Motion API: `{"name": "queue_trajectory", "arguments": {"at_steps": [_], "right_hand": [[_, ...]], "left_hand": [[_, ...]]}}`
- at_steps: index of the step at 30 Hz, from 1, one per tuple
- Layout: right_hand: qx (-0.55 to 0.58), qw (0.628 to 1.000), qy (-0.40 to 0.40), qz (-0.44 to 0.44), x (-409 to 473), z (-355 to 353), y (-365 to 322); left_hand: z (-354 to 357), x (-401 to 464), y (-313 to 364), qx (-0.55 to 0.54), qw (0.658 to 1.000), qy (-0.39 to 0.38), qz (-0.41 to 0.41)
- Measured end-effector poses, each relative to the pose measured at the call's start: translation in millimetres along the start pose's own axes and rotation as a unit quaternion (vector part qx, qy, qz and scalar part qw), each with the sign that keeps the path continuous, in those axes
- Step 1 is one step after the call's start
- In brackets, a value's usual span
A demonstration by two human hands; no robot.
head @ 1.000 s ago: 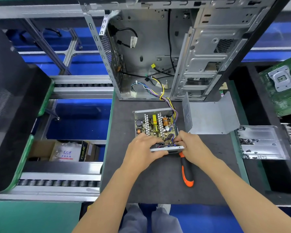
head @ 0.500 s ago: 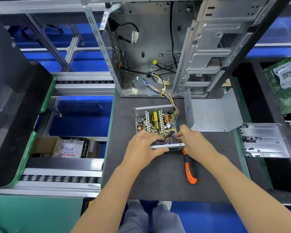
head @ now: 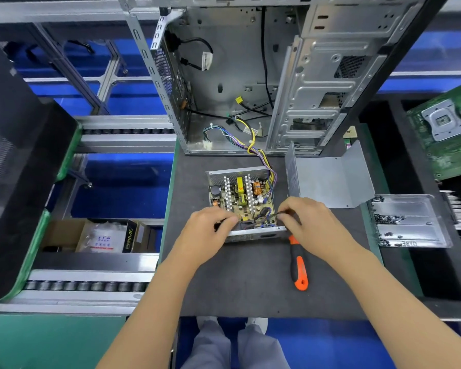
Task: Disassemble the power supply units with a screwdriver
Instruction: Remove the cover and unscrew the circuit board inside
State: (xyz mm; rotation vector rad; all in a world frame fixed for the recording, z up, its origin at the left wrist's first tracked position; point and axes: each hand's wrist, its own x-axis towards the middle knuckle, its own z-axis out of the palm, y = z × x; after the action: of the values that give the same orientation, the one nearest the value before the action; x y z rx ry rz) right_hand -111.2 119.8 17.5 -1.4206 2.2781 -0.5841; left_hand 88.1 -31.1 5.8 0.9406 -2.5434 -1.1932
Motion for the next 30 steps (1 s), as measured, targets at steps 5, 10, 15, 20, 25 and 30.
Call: {"name": "queue_trajectory", "arguments": {"at_steps": [5, 10, 15, 20, 25, 30], "right_hand": [[0.026, 0.998, -0.058, -0.009, 6, -1, -11], [0.052, 0.997, -0.051, 0.001, 14, 4, -22], [0.047, 0.997, -0.044, -0.043, 20, 6, -34], [0.085, 0.993, -0.067, -0.053, 20, 1, -43], [0.093, 0.989, 0.055, -0.095, 18, -18, -58], [0.127, 0.964, 0.233, -0.032, 12, -50, -41]], "left_hand": [[-13, 9, -4, -0.018, 0.992, -0.079, -0.095], [-8, 17, 3, 0.008, 0.995, -0.031, -0.093], [-3, 8, 10, -0.026, 0.997, 0.023, -0.062], [-21, 13, 29, -0.065, 0.996, 0.05, -0.025], [-40, 16, 53, -0.152, 0.982, 0.108, 0.011], [-40, 16, 59, -0.222, 0.963, 0.154, 0.015]]}}
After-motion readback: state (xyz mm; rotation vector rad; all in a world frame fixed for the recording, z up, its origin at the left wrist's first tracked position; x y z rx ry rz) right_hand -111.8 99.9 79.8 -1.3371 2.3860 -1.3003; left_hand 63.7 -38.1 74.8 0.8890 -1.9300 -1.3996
